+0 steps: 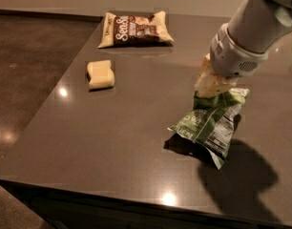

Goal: Move green jalapeno chip bag near sponge

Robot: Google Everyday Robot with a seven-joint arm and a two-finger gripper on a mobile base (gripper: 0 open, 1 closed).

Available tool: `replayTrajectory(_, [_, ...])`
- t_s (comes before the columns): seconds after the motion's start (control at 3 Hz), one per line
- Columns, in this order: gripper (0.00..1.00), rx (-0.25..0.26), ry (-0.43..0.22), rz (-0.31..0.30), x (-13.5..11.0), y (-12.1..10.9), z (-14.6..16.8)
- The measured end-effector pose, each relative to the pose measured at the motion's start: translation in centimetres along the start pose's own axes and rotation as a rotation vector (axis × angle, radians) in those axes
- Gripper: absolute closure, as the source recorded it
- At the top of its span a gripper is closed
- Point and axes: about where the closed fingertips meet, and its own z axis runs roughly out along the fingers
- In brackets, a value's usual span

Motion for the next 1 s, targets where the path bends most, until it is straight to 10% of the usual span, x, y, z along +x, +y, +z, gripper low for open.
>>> replayTrajectory(1.0, [1.0,0.092,-0.19,-0.143,-12.1,-9.1,-1.3])
